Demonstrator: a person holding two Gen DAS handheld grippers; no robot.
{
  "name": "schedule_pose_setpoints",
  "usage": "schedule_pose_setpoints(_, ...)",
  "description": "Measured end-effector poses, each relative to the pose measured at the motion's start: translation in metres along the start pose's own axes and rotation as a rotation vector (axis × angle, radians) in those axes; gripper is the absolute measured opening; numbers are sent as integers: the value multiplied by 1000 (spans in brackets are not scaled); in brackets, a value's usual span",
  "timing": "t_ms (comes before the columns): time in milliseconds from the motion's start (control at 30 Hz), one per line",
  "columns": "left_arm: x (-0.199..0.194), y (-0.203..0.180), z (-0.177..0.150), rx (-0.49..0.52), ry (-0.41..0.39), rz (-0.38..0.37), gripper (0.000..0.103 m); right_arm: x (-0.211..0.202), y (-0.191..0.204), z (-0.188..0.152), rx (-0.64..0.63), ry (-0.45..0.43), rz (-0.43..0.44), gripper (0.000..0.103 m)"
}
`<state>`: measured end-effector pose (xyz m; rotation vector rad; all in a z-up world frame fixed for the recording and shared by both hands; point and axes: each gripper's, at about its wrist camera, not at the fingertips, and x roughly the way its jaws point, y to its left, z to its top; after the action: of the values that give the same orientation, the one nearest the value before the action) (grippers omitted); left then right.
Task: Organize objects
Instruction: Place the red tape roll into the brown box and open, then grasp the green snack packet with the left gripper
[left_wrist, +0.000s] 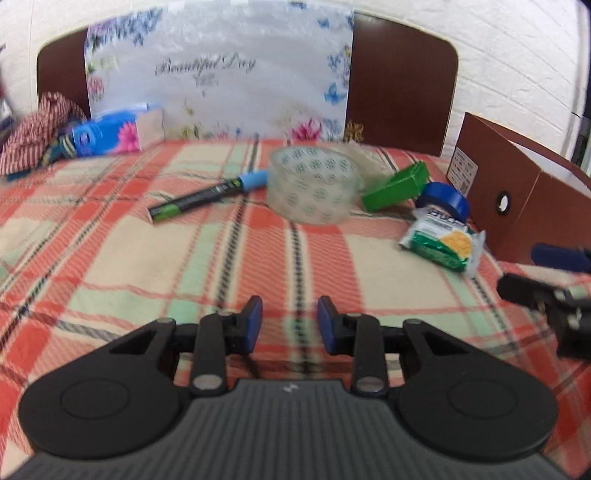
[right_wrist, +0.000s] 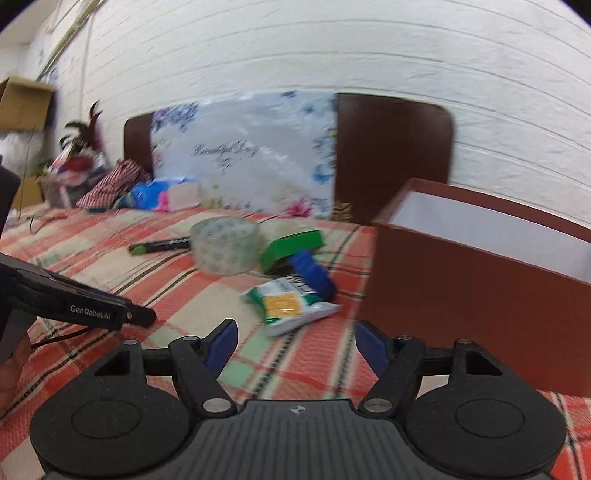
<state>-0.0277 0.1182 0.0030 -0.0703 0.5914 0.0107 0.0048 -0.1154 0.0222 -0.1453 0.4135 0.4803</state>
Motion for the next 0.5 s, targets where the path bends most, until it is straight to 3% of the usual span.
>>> schedule_pose_setpoints(100, 2, 4, 0, -21, -12, -19, 38, 23, 18, 4, -48, 43, 0, 69)
schedule_pose_setpoints(167, 4, -4, 0, 13, -15, -26, 49, 42, 24, 9, -93, 60, -19, 69)
schedule_pose_setpoints(233, 4, -8, 0, 29, -14, -34, 53, 62, 29, 13, -135, 84, -51, 69)
schedule_pose_setpoints(333, 4, -6, 0, 16, -16, -48, 54, 86, 27, 18, -140, 131, -89, 71)
schedule_pose_setpoints(367, 4, -4, 0, 13, -17, -51, 54, 92, 23, 19, -131, 152, -74, 67)
schedule_pose_setpoints(467, 4, -4, 0, 15, -17, -52, 55, 90, 10, 19, -63, 165, 1, 39)
schedule_pose_setpoints(500, 4, -5, 0, 15, -17, -52, 55, 86, 9, 17, -60, 166, -3, 34)
